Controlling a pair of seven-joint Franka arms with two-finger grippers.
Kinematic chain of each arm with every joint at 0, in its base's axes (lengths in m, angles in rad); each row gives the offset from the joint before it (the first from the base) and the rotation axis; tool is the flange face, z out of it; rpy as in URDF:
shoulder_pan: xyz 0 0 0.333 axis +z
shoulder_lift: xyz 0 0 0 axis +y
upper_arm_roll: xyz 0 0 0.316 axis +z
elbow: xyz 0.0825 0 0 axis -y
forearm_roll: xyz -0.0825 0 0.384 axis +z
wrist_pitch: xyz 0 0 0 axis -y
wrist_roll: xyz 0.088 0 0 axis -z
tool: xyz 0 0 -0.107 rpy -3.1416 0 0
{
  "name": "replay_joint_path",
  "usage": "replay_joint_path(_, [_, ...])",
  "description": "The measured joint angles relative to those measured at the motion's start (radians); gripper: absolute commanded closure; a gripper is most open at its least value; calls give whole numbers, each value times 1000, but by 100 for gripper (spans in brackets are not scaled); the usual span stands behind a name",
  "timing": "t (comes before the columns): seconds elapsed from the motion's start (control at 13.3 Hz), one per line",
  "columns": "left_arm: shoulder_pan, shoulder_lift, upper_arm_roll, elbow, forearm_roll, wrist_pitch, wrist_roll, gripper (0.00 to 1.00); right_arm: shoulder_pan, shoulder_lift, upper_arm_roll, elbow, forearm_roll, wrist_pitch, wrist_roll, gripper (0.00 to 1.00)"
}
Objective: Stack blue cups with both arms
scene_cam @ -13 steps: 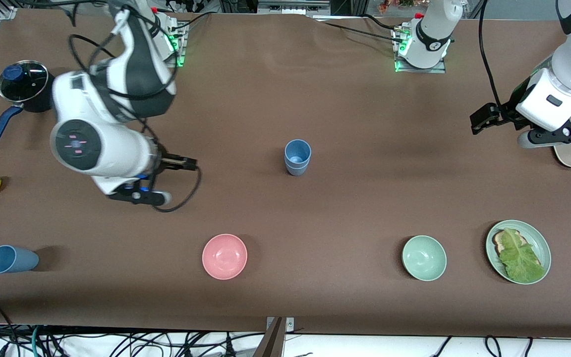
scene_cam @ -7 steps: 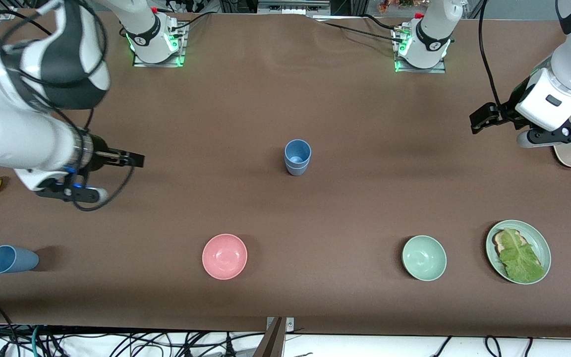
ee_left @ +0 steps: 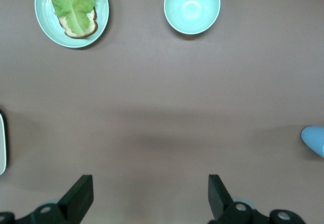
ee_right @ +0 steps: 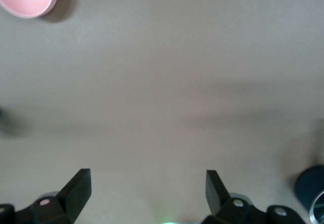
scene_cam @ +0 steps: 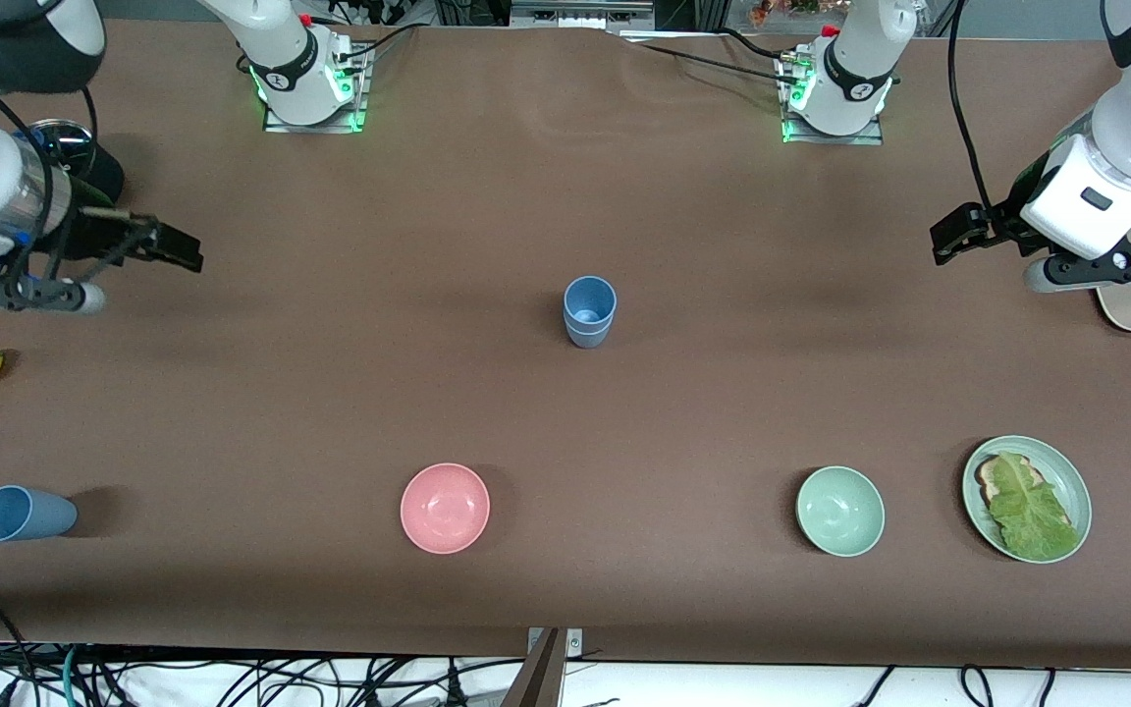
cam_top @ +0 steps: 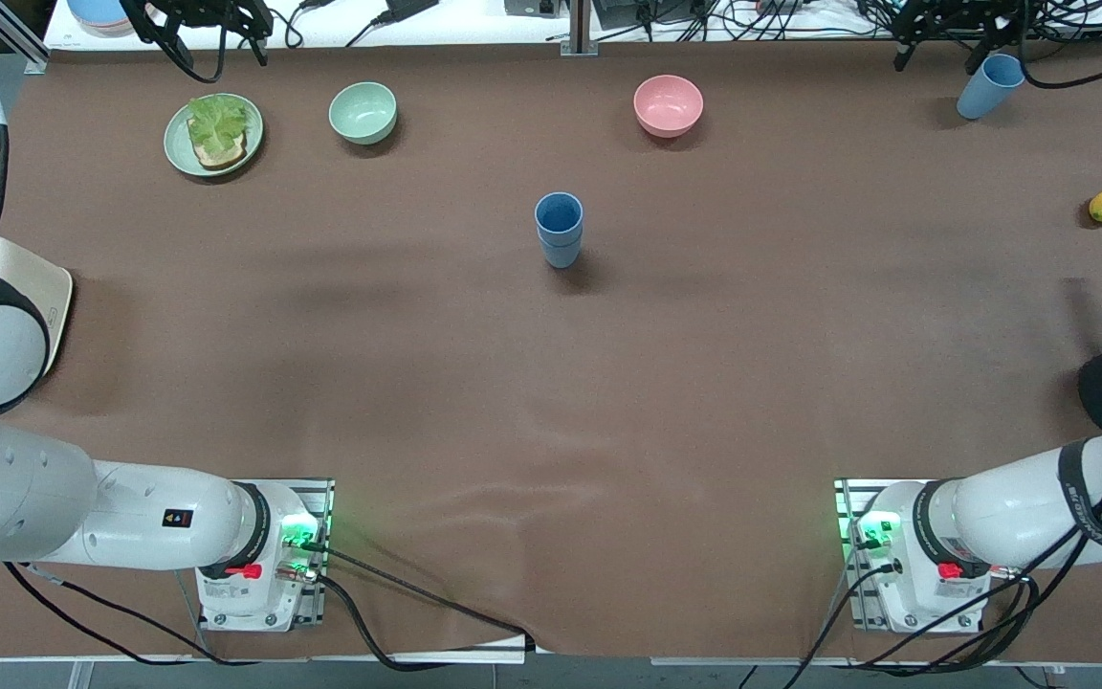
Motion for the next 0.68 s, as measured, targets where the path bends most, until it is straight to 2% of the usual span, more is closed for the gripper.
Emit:
replay_joint_path(0.3, [0, 0, 0, 0, 0, 0, 0, 0, -75, -56, 0, -37, -1, 9, -84, 0])
replay_joint_path(0.68, [0, 0, 0, 0, 0, -1, 0, 0, -75, -60, 13, -49, -1, 95, -22, 0])
